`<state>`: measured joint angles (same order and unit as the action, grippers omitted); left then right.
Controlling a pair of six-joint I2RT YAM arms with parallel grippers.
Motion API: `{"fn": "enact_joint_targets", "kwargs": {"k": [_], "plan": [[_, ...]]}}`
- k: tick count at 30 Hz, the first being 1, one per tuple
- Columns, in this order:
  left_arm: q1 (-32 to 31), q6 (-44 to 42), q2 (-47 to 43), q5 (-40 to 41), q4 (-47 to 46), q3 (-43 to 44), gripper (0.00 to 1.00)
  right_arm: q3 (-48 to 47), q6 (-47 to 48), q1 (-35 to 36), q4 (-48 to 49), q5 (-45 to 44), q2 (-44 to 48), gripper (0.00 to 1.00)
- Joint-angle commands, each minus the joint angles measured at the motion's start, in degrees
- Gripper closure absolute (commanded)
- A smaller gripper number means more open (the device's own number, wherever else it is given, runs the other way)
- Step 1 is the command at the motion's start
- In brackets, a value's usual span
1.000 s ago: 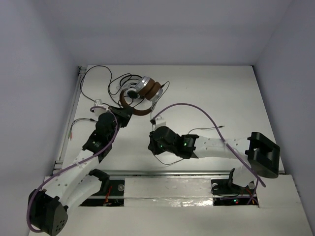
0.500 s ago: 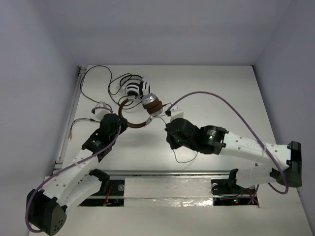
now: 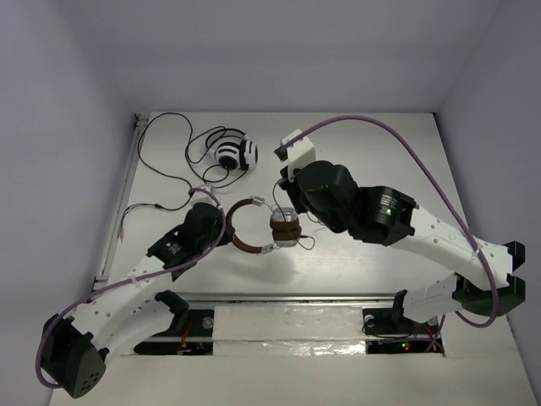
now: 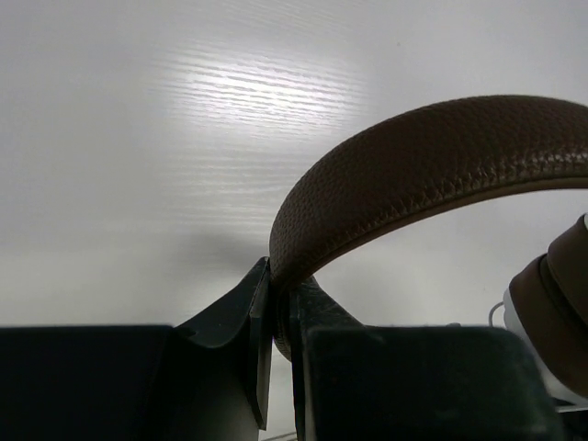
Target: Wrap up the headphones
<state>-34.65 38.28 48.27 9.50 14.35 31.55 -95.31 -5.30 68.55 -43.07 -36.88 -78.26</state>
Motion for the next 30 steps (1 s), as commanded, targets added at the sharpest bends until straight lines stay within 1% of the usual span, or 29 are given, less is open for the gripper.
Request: {"fn": "enact_joint_targets", "kwargs": {"k": [1,3,4,5,8,10,13,14,16,17,19,20,23,25,26,27,30], "plan": [[-0.41,-1.98,-1.60,-3.71,-4.77,3.69,1.00,-5.32,7.68,-0.09,-1.04,6.81,-3.82,1.00],[-0.41,-1.46,-2.91,-1.77,-3.37,4.48,1.00,-5.85,6.36,-0.09,-6.13,7.27,-6.28,1.00],[-0.41,-1.37,-3.27,-1.24,-2.93,4.66,1.00,-6.20,3.66,-0.09,-7.98,6.83,-6.90,1.00],[-0.41,-1.02,-3.45,0.16,-2.31,5.01,1.00,-6.12,2.85,-0.09,-11.04,7.78,-7.34,1.00],[-0.41,-0.14,-3.97,1.49,-1.34,6.07,1.00,-4.02,0.82,0.44,-12.39,11.39,-6.56,1.00],[-0.41,-0.22,-3.54,0.97,-3.09,6.42,1.00,-3.05,0.47,1.41,-12.39,12.97,-5.94,1.00],[-0.41,-2.06,-0.99,-3.77,-7.13,7.12,1.00,-1.99,1.60,2.20,-10.11,12.37,-7.25,0.98],[-0.41,-2.42,-0.12,-6.83,-9.23,7.21,1.00,-2.51,1.70,2.20,-9.32,10.53,-7.78,0.98],[-0.94,-2.77,0.24,-8.35,-10.04,6.95,1.00,-1.99,2.57,2.20,-6.17,7.02,-7.61,0.97],[-0.94,-3.47,0.24,-9.22,-10.30,6.60,1.00,-1.38,4.66,2.20,-3.19,5.96,-6.57,0.97],[-1.55,-4.27,-0.72,-12.64,-11.36,5.81,1.00,-0.85,7.91,2.20,-0.36,5.25,-5.51,0.97],[-1.56,-4.88,-1.24,-13.36,-11.71,5.28,1.00,-0.67,8.46,2.20,1.22,3.42,-5.15,0.97],[-1.56,-5.23,-3.97,-14.68,-11.54,3.79,1.00,-0.85,8.90,2.20,0.18,1.03,-6.46,0.97],[-1.56,-5.41,-6.69,-14.86,-11.01,2.64,1.00,0.99,8.73,1.67,0.00,0.23,-7.26,0.97],[-1.56,-5.32,-7.66,-15.12,-10.84,2.29,1.00,1.61,8.29,1.06,0.35,0.23,-7.08,0.97],[-1.56,-5.24,-9.32,-15.21,-10.05,1.68,1.00,2.05,7.94,1.06,0.35,-2.90,-6.04,0.97],[-2.08,-4.53,-11.78,-13.19,-7.33,0.97,1.00,3.11,7.41,0.53,0.97,-4.16,-3.58,0.95]]}}
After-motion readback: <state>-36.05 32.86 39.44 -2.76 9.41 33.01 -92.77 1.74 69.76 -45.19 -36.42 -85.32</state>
